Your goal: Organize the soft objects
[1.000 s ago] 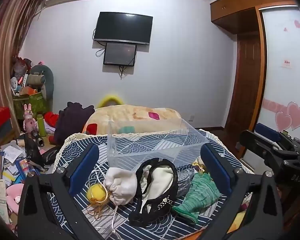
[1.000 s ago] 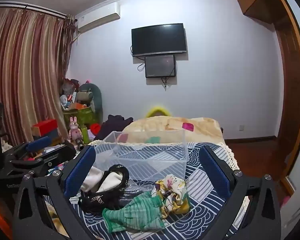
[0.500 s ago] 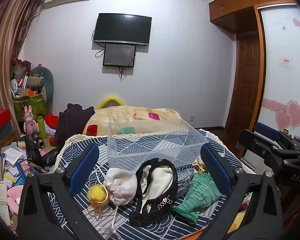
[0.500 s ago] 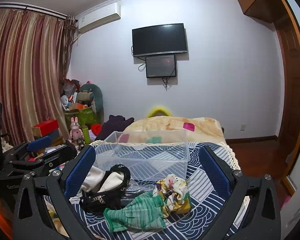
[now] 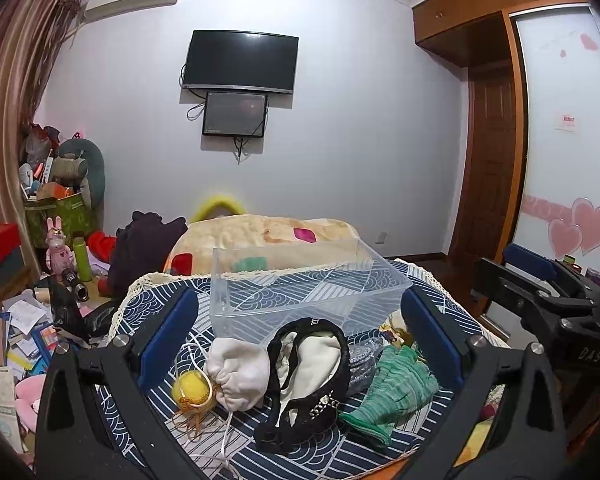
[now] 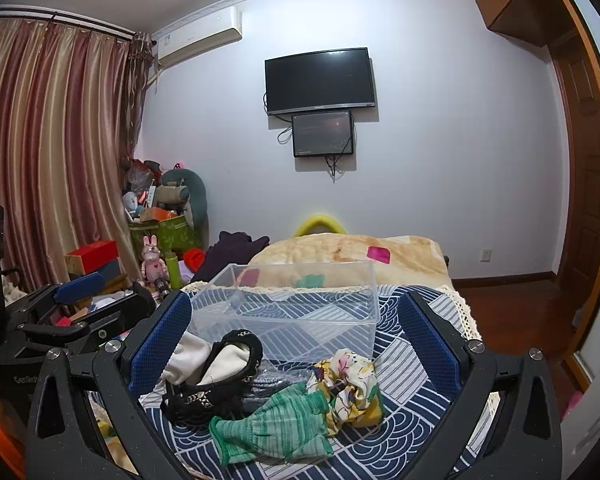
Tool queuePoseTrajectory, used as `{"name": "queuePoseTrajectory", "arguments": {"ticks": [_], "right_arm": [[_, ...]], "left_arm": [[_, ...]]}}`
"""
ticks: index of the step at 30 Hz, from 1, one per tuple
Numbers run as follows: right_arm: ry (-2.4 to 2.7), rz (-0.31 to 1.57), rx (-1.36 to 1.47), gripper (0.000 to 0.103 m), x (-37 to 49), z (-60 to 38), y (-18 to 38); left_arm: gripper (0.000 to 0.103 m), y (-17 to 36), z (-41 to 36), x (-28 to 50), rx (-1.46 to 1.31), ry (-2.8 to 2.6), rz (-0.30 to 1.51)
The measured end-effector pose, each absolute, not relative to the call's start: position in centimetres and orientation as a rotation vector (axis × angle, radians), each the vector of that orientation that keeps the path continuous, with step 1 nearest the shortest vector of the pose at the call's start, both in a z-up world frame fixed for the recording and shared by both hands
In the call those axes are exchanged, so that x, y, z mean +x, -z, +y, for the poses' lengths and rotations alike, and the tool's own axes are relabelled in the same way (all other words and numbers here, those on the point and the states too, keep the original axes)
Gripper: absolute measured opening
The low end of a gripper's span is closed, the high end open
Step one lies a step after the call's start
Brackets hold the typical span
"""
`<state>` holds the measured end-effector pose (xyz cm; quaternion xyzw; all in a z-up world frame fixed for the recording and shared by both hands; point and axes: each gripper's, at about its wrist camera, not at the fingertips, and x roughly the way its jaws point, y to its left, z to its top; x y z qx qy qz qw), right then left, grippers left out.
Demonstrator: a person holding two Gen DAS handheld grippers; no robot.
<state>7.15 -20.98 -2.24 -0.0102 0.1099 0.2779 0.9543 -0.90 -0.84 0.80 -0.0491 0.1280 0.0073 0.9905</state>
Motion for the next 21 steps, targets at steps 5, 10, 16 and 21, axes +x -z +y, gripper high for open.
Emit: {"name": "queuePoseTrajectory", "arguments": {"ticks": [5, 10, 16, 21], "right_arm": [[-0.563, 0.222, -0.02, 0.103, 7.13, -20.95, 2.22], [-0.564, 0.222, -0.019, 0.103, 7.03, -20.91, 2.23], [-0.564, 0.22, -0.019, 0.103, 6.85, -20.85, 2.24], [-0.564, 0.221, -0.018, 0.103, 6.88, -20.89, 2.27]], "left_arm": [[0.103, -0.78, -1.07, -0.97, -0.093, -0.019, 0.253], [0.103, -0.82, -1.07, -0.99, -0.092, -0.02, 0.252], [0.103, -0.88, -1.16, -1.1, -0.09, -0.02, 0.249], [0.103, -0.94, -1.15, -1.15, -0.089, -0.022, 0.247]]}}
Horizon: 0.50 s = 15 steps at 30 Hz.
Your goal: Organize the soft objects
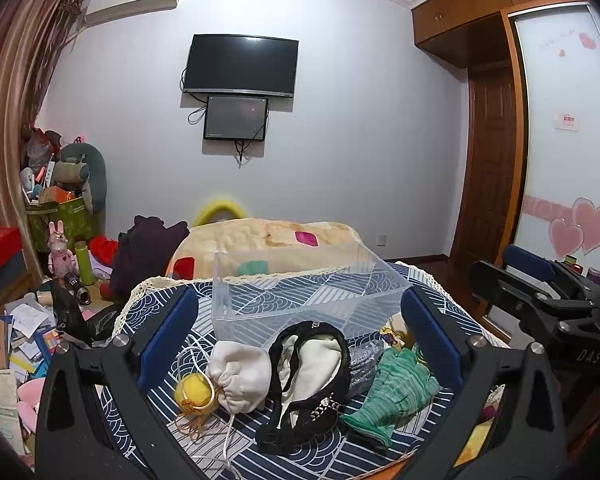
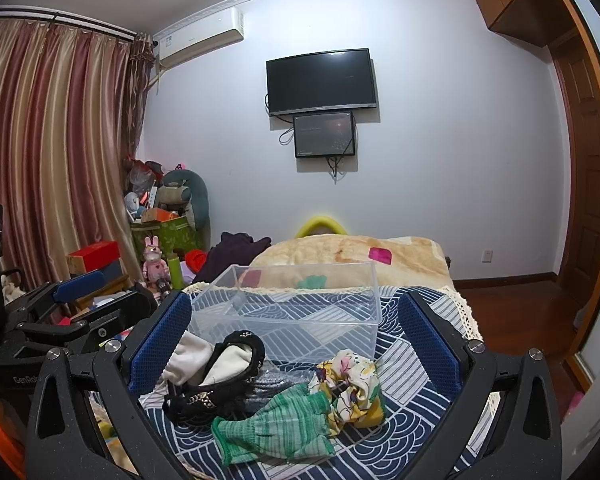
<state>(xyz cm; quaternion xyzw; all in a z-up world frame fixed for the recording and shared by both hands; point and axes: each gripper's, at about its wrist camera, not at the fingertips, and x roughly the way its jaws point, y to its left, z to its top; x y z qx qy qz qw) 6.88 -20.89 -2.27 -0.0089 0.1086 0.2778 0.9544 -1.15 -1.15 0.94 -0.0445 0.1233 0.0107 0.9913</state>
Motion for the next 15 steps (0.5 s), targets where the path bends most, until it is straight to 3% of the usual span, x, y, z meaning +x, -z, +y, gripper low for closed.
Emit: {"name": "queuePoseTrajectory", "arguments": {"ticks": [15], "right_arm": [[-0.566, 0.215, -0.015, 0.103, 6.1, -20.66, 1.61]], "left_arm": [[0.103, -1.24, -1.59, -1.13, -0.084, -0.018, 0.245]]}}
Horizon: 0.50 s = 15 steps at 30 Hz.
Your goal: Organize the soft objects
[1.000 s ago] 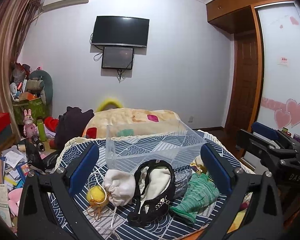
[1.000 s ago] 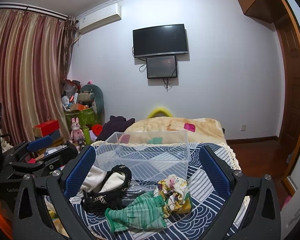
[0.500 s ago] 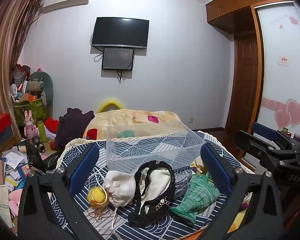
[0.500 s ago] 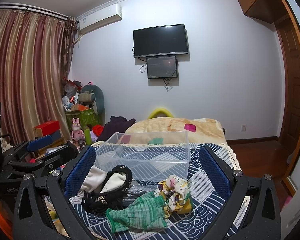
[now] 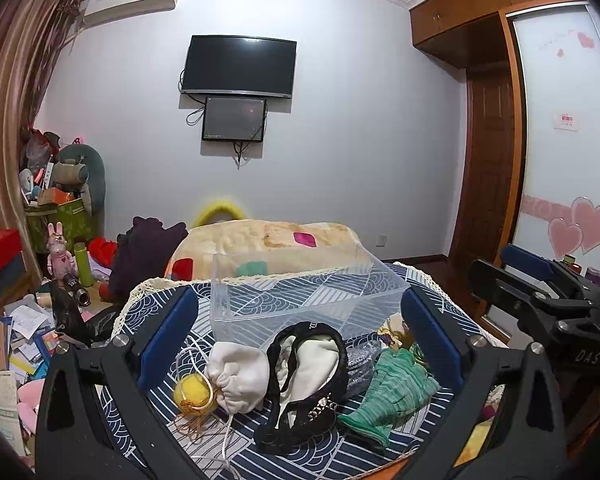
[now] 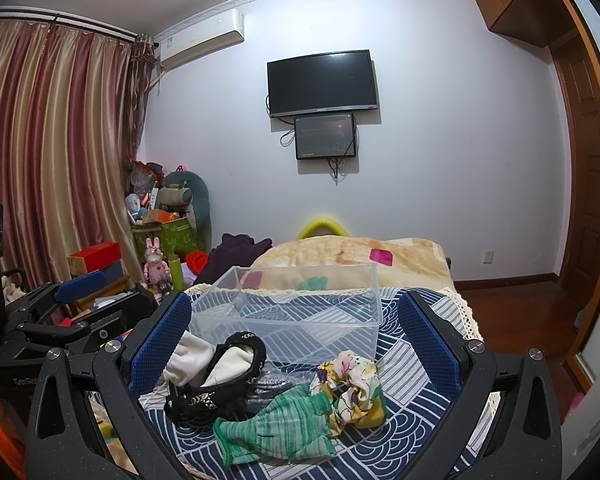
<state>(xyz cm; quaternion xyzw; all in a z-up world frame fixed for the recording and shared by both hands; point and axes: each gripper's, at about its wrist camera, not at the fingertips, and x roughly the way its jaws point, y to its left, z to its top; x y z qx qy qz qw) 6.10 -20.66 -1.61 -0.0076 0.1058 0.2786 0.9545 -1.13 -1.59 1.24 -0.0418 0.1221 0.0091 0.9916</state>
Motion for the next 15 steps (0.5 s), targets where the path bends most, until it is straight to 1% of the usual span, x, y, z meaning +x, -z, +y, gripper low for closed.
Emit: {"name": "queuePoseTrajectory", "arguments": {"ticks": [11, 15], "right_arm": [[-0.568, 0.216, -0.014, 0.103, 5.94, -20.42, 1.35], [-0.562, 0.226, -0.003, 0.103, 6.31, -20.28, 1.66]], "left_arm": [[0.103, -1.04, -1.57, -1.12, -0.08, -0.03, 0.241], [0.103, -0.33, -1.11, -0.45, -0.093, -0.027, 0.266]]}}
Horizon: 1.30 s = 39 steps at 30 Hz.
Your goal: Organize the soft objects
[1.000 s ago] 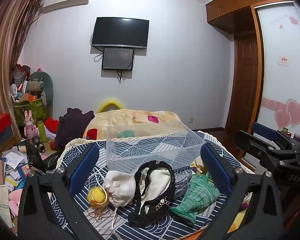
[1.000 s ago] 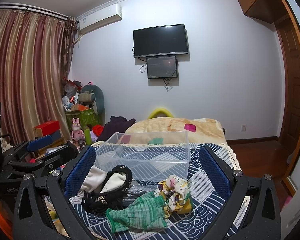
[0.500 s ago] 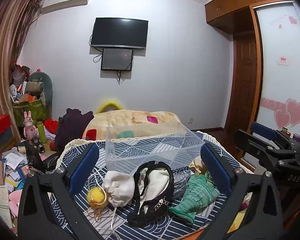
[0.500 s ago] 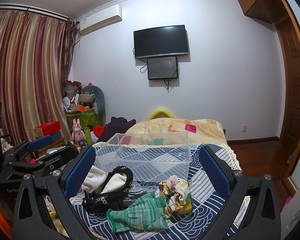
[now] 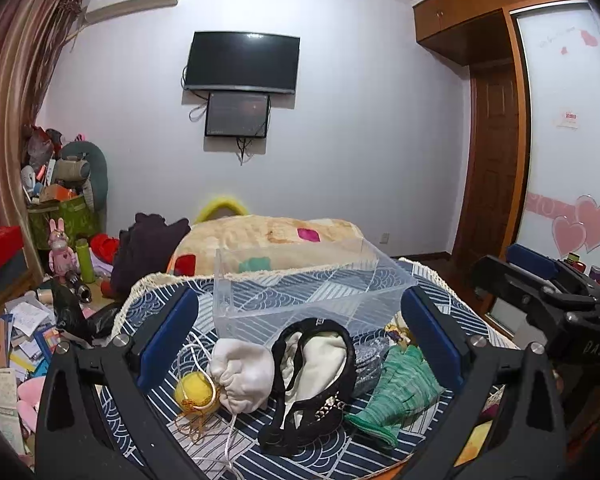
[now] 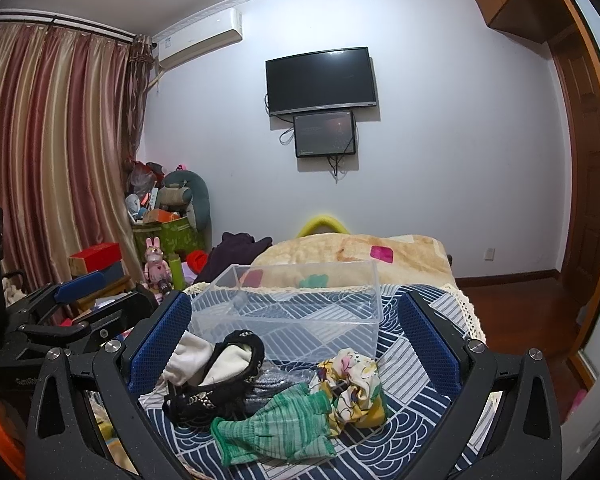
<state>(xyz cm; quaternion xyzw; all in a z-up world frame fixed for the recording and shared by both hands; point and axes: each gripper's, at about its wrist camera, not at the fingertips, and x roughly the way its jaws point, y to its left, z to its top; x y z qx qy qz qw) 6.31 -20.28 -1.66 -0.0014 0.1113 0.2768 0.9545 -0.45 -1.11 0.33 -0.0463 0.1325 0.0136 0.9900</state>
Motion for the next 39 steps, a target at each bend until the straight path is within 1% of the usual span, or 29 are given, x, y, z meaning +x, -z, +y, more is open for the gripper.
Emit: {"name": "queuePoseTrajectory", "arguments": {"ticks": [4, 5, 6, 8, 9, 13, 15, 17, 20, 27, 30, 31, 32, 33, 34, 35, 36, 37, 38, 39], "right_arm": [[-0.544, 0.246, 0.012, 0.103, 6.9, -20.6, 2.1], [-0.541, 0.254, 0.015, 0.103, 7.1, -20.6, 2.3], [-0.535, 0.261, 0.019, 0.103, 7.3, -20.7, 2.4], [-0.521, 0.275, 0.028, 0.101, 7.8, -21.1, 2.8], [-0.517, 0.285, 0.03, 0.101, 7.9, -21.2, 3.0], [-0.493, 0.344, 0.038, 0.089, 9.4, -21.6, 4.0], [-0.485, 0.374, 0.044, 0.085, 10.1, -22.0, 4.8], [-0.479, 0.406, 0.05, 0.078, 10.7, -22.3, 5.4], [-0.474, 0.45, 0.053, 0.072, 11.5, -22.6, 6.3], [-0.469, 0.528, 0.035, 0.07, 12.8, -22.4, 8.1], [-0.48, 0.565, 0.026, 0.061, 13.4, -22.1, 8.9], [-0.482, 0.577, 0.024, 0.056, 13.5, -22.0, 9.1], [-0.487, 0.594, 0.023, 0.049, 13.7, -21.9, 9.3], [-0.49, 0.605, 0.024, 0.045, 13.8, -21.9, 9.5], [-0.496, 0.618, 0.026, 0.036, 13.9, -21.8, 9.7], [-0.5, 0.624, 0.028, 0.031, 13.9, -21.8, 9.8], [-0.492, 0.619, 0.025, 0.031, 13.8, -21.8, 9.8], [-0.488, 0.613, 0.023, 0.028, 13.7, -21.7, 9.7], [-0.49, 0.608, 0.024, 0.024, 13.6, -21.8, 9.6], [-0.49, 0.602, 0.026, 0.024, 13.4, -21.8, 9.4]], "left_arm": [[0.102, 0.8, 0.1, 0.6, -0.133, -0.023, 0.304], [0.1, 1.1, 0.4, 0.9, -0.146, -0.023, 0.314], [0.092, 1.4, 0.8, 1.2, -0.16, -0.021, 0.327], [0.081, 2.0, 1.4, 2.1, -0.187, -0.012, 0.366], [0.08, 2.4, 1.7, 2.5, -0.204, -0.007, 0.389], [0.079, 3.8, 2.2, 3.7, -0.255, 0.033, 0.435], [0.079, 4.4, 1.6, 4.2, -0.253, 0.048, 0.452], [0.079, 4.8, 1.0, 4.6, -0.241, 0.065, 0.465], [0.079, 5.5, -0.3, 5.1, -0.217, 0.099, 0.486], [0.079, 7.9, -2.3, 7.0, -0.167, 0.125, 0.588], [0.079, 8.9, -2.2, 7.8, -0.17, 0.119, 0.62], [0.079, 9.2, -2.1, 8.1, -0.173, 0.116, 0.632], [0.077, 9.4, -1.9, 8.3, -0.179, 0.116, 0.64], [0.072, 9.7, -1.8, 8.4, -0.191, 0.12, 0.647], [0.062, 9.9, -1.6, 8.6, -0.206, 0.135, 0.66], [0.053, 10.1, -1.5, 8.7, -0.227, 0.157, 0.672], [0.048, 10.2, -1.3, 8.8, -0.248, 0.176, 0.677], [0.047, 10.2, -1.2, 8.8, -0.259, 0.182, 0.676], [0.044, 10.2, -1.2, 8.8, -0.261, 0.181, 0.673], [0.04, 10.1, -1.2, 8.7, -0.258, 0.182, 0.671]]}}
